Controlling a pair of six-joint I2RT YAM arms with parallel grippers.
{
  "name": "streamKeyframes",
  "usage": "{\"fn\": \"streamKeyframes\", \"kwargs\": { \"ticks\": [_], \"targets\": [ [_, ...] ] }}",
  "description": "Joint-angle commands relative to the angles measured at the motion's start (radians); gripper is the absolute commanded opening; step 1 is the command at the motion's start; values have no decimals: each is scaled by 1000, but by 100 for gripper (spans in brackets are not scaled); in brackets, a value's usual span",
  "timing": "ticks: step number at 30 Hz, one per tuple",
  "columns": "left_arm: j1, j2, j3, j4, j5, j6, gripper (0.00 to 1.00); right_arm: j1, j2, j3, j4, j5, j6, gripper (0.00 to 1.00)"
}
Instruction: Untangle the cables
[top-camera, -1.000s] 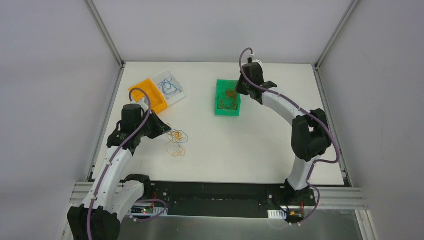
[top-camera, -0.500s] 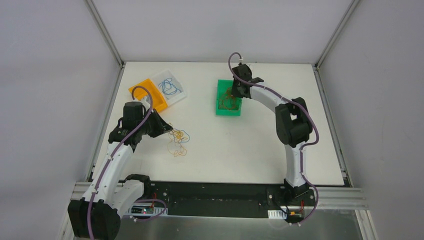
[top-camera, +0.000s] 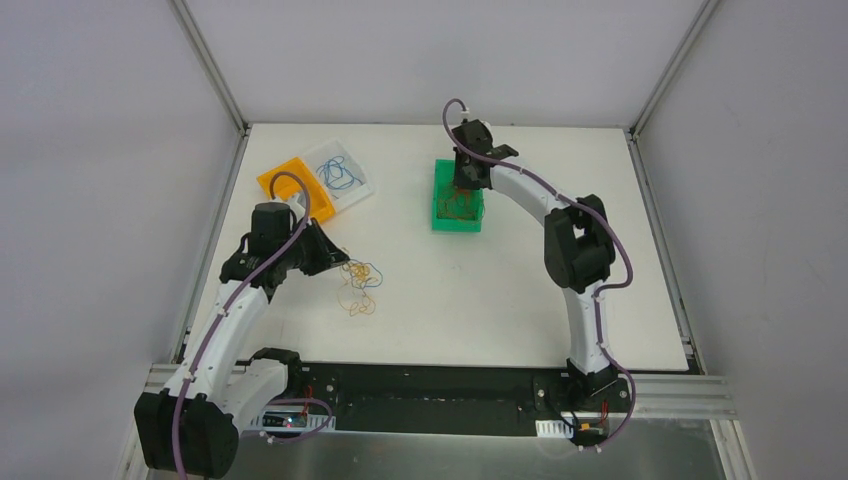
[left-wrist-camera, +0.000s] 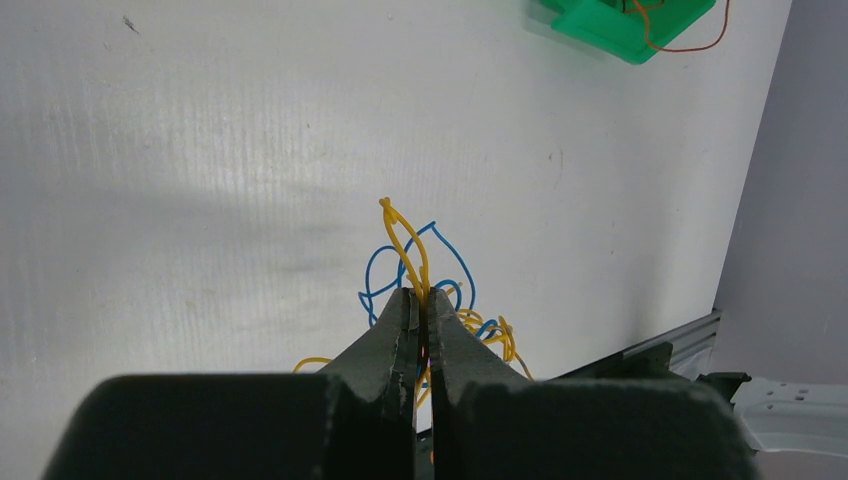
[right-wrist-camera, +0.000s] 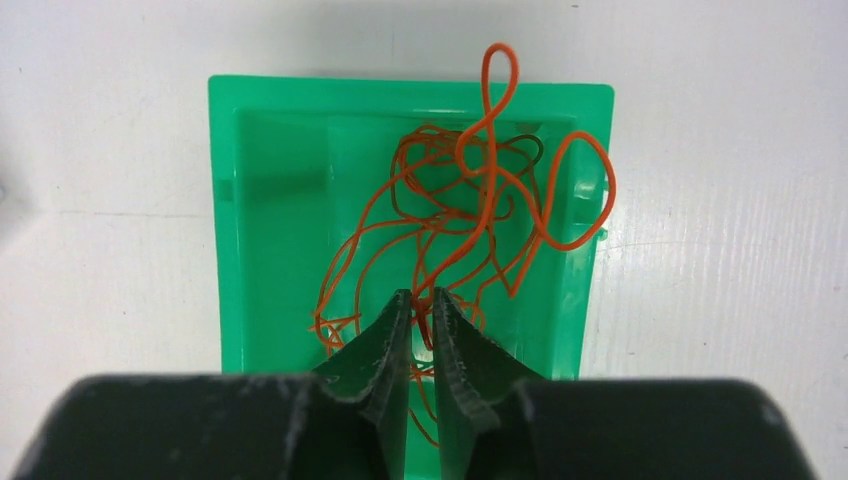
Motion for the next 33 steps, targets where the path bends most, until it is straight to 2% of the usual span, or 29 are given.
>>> {"fn": "streamKeyframes", "kwargs": {
  "ticks": [1,3,5,8,10,19,23,27,33],
  "targets": [
    [-15,18,47,25,18,16,0,14,-103,64,-57,16,-36,15],
    [-25,27,53,26,15,13,0,16,-124,66,-62,9,-36,18],
    [-36,35,59,26,13,13,0,15,-147,62,-62,3,-34,29],
    [-50,43,64,25,7,12,0,15,-173,49,-61,-6,-33,39],
    [-59,48,65,26,4,12,0,16,-191,39,-60,-5,-31,49],
    [-105,81,85,25,-5,11,0,14,-326,-61,-49,-17,-43,63],
    [-171,119,113,40,5,36,0,13,-479,-265,50,-124,-41,67],
    [-244,181,153,74,89,63,0,15,-645,-494,199,-262,-1,71],
    [-310,235,174,136,178,81,0,17,-888,-881,514,-400,88,73]
  ]
}}
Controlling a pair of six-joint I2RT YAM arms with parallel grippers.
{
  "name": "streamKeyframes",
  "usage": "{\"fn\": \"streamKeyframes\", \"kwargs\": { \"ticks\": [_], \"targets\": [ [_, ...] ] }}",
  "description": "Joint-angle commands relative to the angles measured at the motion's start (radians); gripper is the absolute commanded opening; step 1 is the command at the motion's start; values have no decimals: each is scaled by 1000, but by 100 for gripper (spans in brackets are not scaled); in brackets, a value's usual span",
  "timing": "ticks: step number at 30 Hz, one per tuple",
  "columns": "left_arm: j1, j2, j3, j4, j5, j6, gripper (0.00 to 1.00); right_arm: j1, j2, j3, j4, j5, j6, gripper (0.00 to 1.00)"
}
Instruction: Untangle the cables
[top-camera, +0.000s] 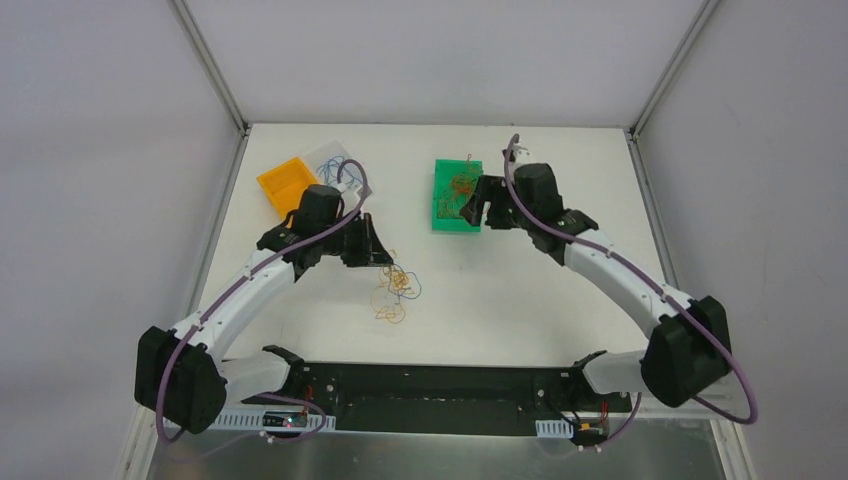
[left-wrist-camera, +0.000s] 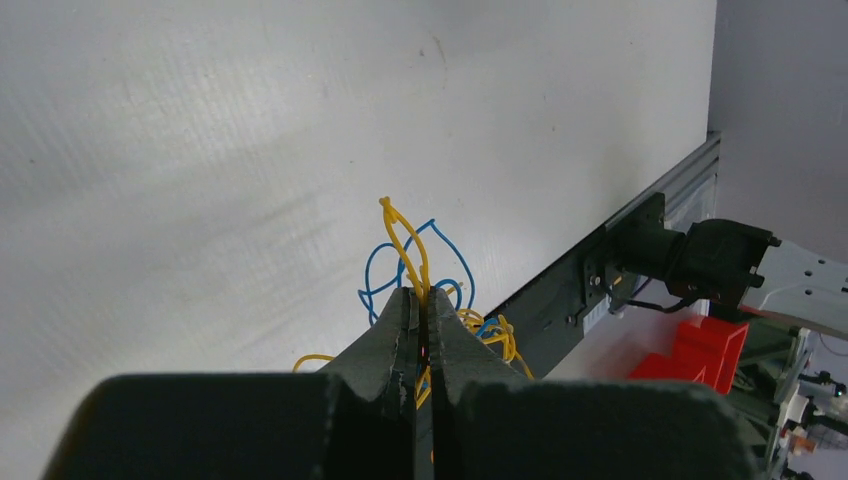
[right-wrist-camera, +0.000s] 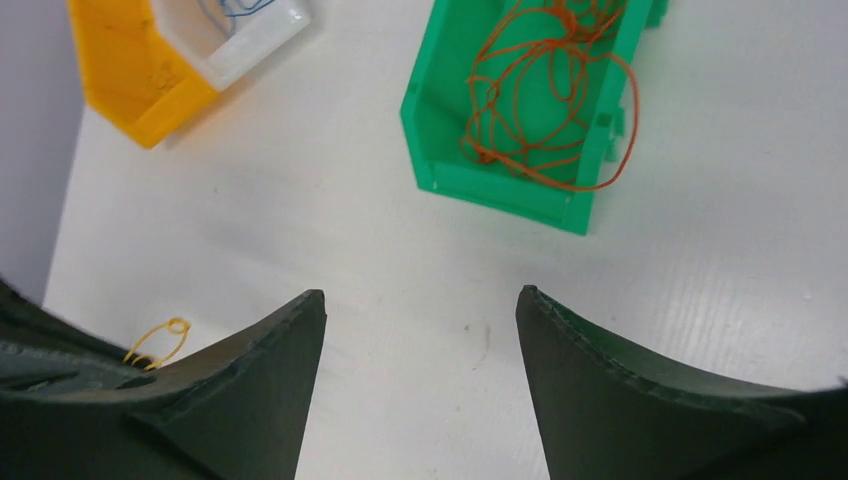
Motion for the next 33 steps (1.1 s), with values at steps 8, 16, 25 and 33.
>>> {"fn": "streamKeyframes", "kwargs": {
  "ticks": [8,16,25,33],
  "targets": [
    [-115,64,45,164,129,11,0,17,-260,-524,578,-127,142,73],
    [-145,83,40,194,77,-21,19,25,-216,-578,697,-160,171,73],
    [-144,40,14,67,-145,-2,84,44,-158,-548,698,-204,174,73],
    [-150,40,-31,15,-151,30,74,169,-46,-438,583,-218,95,69]
  ]
}}
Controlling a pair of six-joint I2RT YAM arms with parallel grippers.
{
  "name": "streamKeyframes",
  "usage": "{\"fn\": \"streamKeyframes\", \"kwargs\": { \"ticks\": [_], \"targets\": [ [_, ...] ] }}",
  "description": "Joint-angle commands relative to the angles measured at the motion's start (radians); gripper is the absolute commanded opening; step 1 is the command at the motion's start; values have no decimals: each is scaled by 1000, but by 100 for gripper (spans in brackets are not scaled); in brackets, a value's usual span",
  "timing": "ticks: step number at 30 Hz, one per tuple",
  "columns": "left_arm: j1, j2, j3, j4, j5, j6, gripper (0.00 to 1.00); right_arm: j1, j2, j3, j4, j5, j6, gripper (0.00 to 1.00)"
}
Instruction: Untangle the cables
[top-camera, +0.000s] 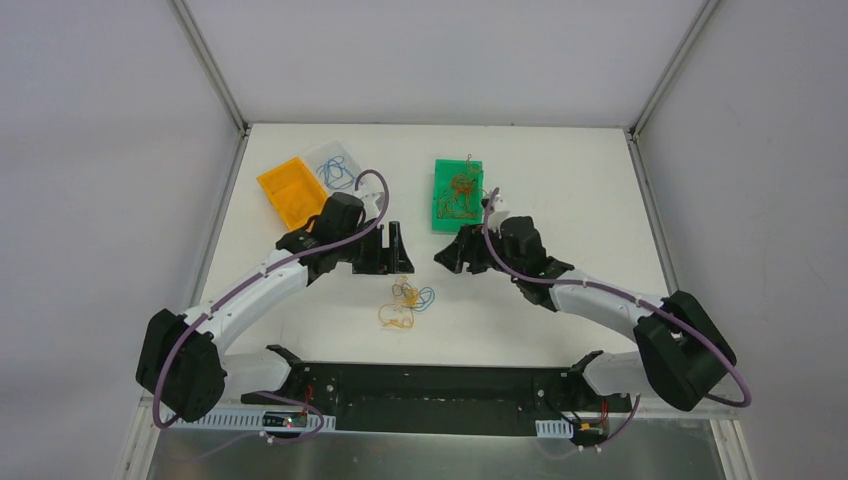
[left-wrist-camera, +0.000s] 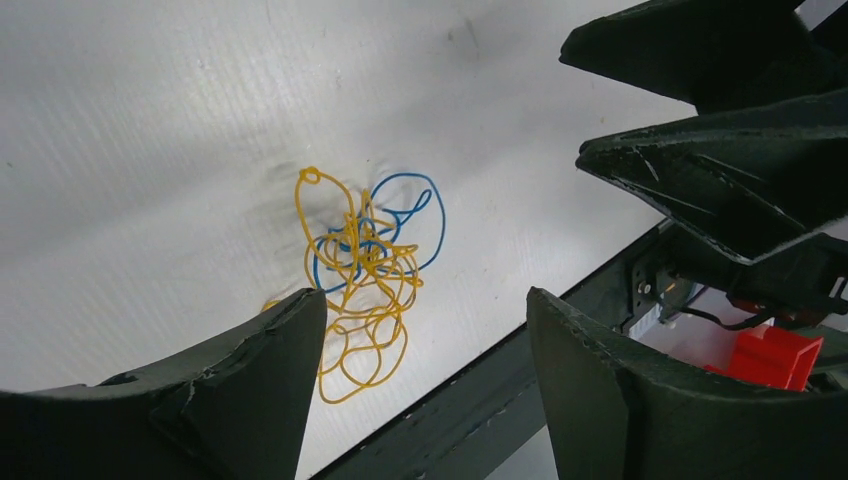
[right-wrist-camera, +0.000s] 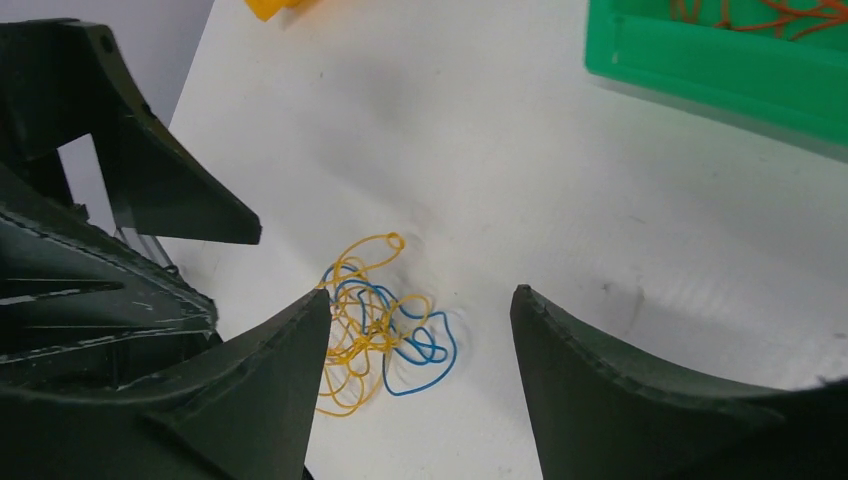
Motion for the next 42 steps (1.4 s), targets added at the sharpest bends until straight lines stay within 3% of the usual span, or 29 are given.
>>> {"fn": "streamKeyframes", "kwargs": {
  "ticks": [1,6,10,14,23,33,35,39,41,42],
  "targets": [
    [-9,-26,-33,-52,-28,44,74,58,64,93,-37,-52,-52,68],
    [-20,24,-16,-180,-88,49,74,96,97,82,-96,-70,-47,64],
    [-36,50,-43,-186,-104,29,70,102,107,46,-101,-51,0,61],
    [-38,69,-60,-151,-92,31,67,120,158,62,-135,-36,81,54],
    [-38,124,-107,-24,-6,14,59,194,206,64,-176,75,205,55],
    [-38,151,-105,28,-72,8,45,253,325,185,-250,207,210,52],
    [-38,158,-105,32,-87,7,36,262,348,207,-261,212,205,44],
    [-38,168,-105,37,-119,5,17,270,339,208,-260,230,209,9],
    [-38,167,-106,37,-142,5,8,270,310,193,-257,271,206,0],
    [-38,165,-107,37,-151,4,3,270,294,185,-258,285,201,0]
  ]
}}
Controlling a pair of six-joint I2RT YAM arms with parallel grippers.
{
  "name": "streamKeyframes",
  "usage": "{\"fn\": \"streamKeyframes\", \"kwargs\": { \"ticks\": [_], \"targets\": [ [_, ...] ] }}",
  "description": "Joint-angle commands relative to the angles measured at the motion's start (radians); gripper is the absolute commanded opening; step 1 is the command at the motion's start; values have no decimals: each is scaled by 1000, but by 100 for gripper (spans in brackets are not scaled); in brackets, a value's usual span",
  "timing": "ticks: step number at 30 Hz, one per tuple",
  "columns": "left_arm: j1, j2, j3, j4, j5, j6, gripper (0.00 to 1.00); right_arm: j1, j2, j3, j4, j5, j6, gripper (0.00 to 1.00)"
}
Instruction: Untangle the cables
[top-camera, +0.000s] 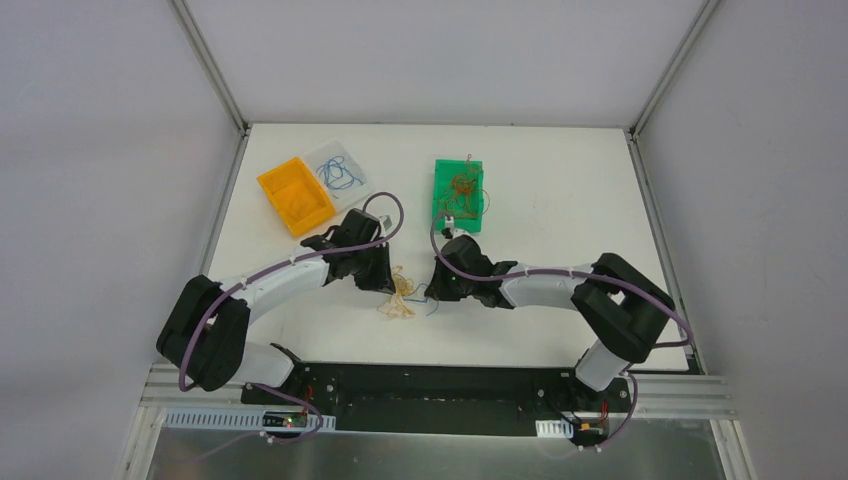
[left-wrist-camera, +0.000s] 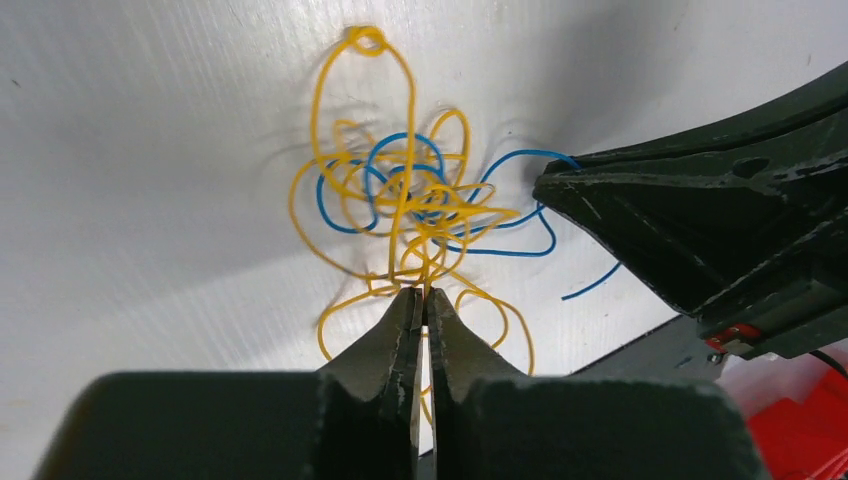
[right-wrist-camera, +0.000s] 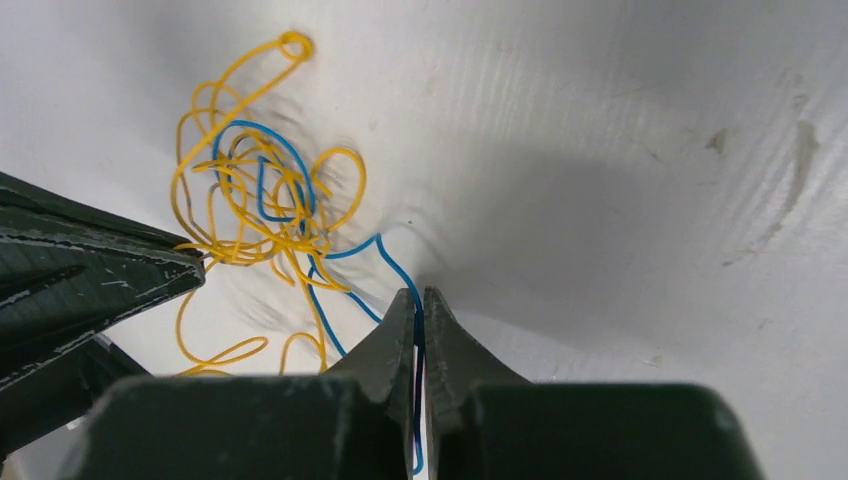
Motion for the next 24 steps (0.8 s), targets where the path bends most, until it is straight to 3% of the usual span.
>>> {"fn": "streamKeyframes", "kwargs": {
  "ticks": [1,7,11,16,19,24],
  "targets": [
    [-10,-5,-11,17,-70,-1,0,6,-69,-8,-16,90,-8,0],
    [0,-86,-21,-34,-182,11,0,3,-160,-5,-146,229,-46,0],
    [85,-195,-43,-113,-262,-13,0,-34,-238,-32,-257,365,-48,0],
    [313,-374,-109,-156,-274,-52,0,-164,-392,-107,-352,488,-4,0],
    [344,-460,-123,-192,-376,-104,0,-272,-517,-156,-381,513,18,0],
    [351,-514,-139,-201,-427,-165,0,-389,-685,-200,-401,500,-11,0]
  ]
}}
